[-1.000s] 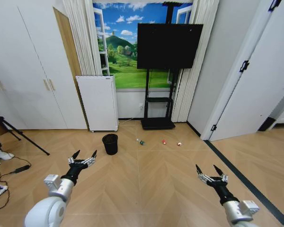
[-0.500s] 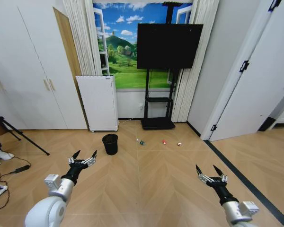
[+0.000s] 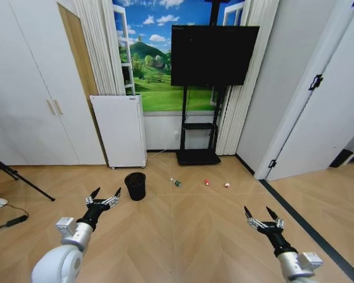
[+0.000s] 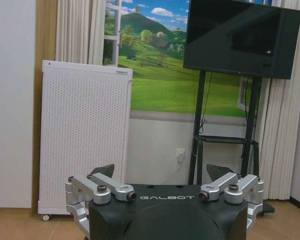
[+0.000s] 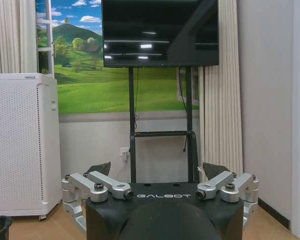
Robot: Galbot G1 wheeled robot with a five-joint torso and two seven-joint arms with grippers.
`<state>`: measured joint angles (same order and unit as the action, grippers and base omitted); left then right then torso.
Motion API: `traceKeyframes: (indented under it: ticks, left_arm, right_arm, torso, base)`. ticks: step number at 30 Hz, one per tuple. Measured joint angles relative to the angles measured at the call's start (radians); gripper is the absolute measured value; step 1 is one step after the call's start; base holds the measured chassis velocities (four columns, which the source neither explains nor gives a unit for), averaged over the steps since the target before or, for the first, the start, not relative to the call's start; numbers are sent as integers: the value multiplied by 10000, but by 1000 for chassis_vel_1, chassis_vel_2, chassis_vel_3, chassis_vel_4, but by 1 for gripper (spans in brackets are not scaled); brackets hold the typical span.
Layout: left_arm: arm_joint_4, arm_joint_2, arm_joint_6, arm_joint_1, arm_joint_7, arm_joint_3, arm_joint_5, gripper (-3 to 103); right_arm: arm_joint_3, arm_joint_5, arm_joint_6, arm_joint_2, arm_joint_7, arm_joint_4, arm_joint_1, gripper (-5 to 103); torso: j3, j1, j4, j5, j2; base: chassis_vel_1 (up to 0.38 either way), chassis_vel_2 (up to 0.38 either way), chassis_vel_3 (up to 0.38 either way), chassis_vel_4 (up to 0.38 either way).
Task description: Pick up the trash bin and place the garbage on the floor into it.
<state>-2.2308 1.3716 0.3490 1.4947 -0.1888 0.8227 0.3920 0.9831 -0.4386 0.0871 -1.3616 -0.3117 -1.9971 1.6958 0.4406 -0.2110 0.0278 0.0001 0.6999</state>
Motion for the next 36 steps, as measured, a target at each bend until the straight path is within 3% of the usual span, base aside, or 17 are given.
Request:
traceKeyframes:
  ticks: [9,11,15,16,17,20,22,25,28,29,31,34,36]
  left_arm:
    - [-19,80,70,21,-4,0,-13,100]
    - [-20,99,80,8,-12,0,-13,100]
    - [-14,99,85,-16,-12,0,-12,100]
    - [-14,95,85,-18,-12,2,-11,100]
    - [-14,95,85,-18,-12,2,-11,100]
    - [8,94,85,-21,-12,2,-9,100]
    - [14,97,74,-21,-12,6,-9,100]
    - [30,106,58,-21,-16,4,-4,100]
    - [34,115,38,-35,-23,17,34,100]
    - [39,116,38,-38,-23,15,42,100]
    - [40,117,38,-37,-23,15,43,100]
    - [36,116,35,-36,-23,18,45,100]
    - [39,116,33,-28,-25,12,46,100]
  right_arm:
    - [-30,7,35,4,-38,53,-17,100]
    - [-31,6,49,17,-49,86,-22,100]
    - [-26,5,79,21,-68,120,-13,100]
    - [-29,5,93,18,-76,144,-15,100]
    - [-29,5,93,18,-76,144,-15,100]
    - [-31,5,115,8,-92,155,-12,100]
    - [-41,7,118,-2,-101,174,-14,100]
    - [-41,7,119,-7,-176,180,-9,100]
    - [-43,4,113,-14,-221,201,-4,100]
    - [-41,0,110,-14,-234,204,4,100]
    - [-45,-9,115,-19,-238,220,4,100]
    - [-86,-125,202,-28,-232,296,-16,100]
    - [-136,-331,299,-32,-103,335,-40,100]
  torso:
    - [1,-2,-1,-6,-1]
    - [2,-5,-5,11,-3]
    - [3,-6,3,-11,-3]
    - [3,-6,-4,13,-3]
    - [3,-6,-4,13,-3]
    - [1,-4,2,-15,-2]
    - [0,-2,-6,17,-3]
    - [2,-3,-2,-16,-2]
    - [-1,1,-2,16,-1]
    - [1,0,-2,-10,-1]
    - [1,-2,2,-15,-1]
    - [0,0,-3,15,-1]
    - [1,-1,-3,-12,-2]
  base:
    - [-330,330,342,-333]
    - [-349,384,374,-380]
    - [-361,365,363,-357]
    - [-351,377,365,-369]
    - [-351,377,365,-369]
    - [-372,332,344,-341]
    - [-351,341,315,-338]
    - [-364,341,354,-335]
    - [-350,344,342,-396]
    - [-362,319,354,-355]
    - [-365,319,354,-325]
    - [-354,363,351,-363]
    - [-374,344,353,-336]
